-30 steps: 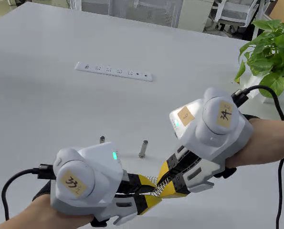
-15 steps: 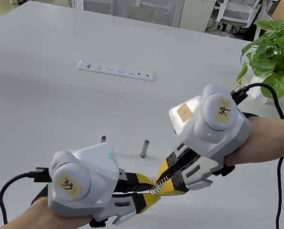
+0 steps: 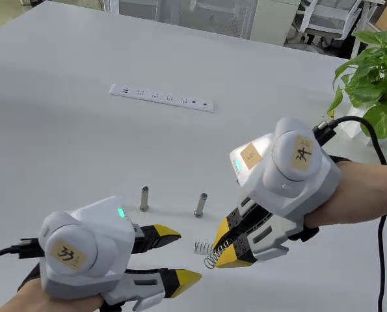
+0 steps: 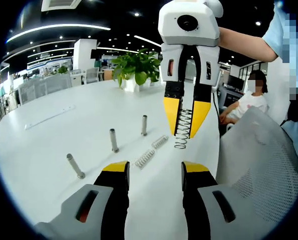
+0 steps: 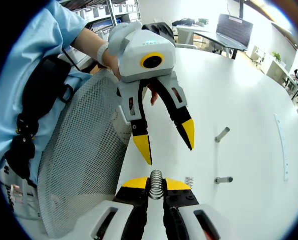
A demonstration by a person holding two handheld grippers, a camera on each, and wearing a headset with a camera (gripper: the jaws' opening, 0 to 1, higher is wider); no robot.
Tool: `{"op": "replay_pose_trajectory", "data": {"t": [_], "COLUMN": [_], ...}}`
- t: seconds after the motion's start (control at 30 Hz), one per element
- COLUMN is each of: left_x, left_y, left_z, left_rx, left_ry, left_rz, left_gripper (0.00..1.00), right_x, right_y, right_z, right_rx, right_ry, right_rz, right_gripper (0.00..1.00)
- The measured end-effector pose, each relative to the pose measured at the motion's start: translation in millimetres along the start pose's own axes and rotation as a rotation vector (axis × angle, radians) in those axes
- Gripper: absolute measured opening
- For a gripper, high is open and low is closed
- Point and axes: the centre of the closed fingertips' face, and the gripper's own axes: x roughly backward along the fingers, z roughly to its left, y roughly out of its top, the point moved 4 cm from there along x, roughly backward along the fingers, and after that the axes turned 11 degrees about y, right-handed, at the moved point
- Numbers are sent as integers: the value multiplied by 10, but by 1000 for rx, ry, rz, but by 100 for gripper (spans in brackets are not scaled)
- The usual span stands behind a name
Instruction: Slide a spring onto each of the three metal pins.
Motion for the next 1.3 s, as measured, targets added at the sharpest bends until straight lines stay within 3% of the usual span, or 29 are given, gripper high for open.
{"op": "replay_pose_trajectory", "data": {"t": [0.23,0.53,0.7,0.93,1.3], "left_x": [131,286,312,309,288], "left_y": [-59,-107,-121,-193,-197], "left_z": [246,536,603,650,746], "left_rx": [46,70,61,35,74], "left_ry": [90,188,212,214,240], "left_rz": [4,0,0,31,32], "left_gripper": [51,61,67,77,89], "right_x": [0,26,40,73,143], "right_y": [38,132,226,325,471], "right_z": [-86,-325,-430,-630,-929], "right_rx": [-10,28,54,97,161], "right_ry": [2,-50,-52,-63,-40], "right_rz": [-2,22,42,94,192], "right_gripper": [7,7,7,7,7]}}
